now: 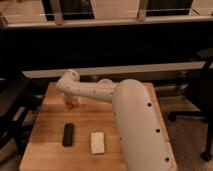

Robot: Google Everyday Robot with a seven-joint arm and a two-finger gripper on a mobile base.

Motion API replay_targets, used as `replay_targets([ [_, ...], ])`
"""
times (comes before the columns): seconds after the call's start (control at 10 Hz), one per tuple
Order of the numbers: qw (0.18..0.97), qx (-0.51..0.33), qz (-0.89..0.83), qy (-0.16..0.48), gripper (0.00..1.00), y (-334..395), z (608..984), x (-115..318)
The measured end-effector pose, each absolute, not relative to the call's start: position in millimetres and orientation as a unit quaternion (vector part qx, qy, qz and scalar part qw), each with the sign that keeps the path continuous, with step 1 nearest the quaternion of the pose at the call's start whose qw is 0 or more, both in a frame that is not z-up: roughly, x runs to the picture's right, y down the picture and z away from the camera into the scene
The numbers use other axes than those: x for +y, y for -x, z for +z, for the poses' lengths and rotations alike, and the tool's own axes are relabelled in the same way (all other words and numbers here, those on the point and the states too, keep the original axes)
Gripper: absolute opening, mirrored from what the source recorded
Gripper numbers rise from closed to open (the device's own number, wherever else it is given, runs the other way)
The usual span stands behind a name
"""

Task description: Place the pepper in the ceramic bowl

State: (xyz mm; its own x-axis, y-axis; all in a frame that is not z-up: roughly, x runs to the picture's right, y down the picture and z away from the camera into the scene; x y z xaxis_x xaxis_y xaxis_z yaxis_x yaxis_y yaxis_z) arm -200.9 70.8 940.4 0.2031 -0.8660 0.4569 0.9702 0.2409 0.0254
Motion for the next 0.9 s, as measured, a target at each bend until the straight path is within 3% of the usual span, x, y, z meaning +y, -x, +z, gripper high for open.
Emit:
replay_targets([
  [0.3, 0.765, -0.192, -0.600, 0.135, 0.62, 202.2, 941.7, 70.5],
  [0.9, 0.766, -0.191, -0.600, 0.133, 0.07, 203.3, 944.2, 66.2],
])
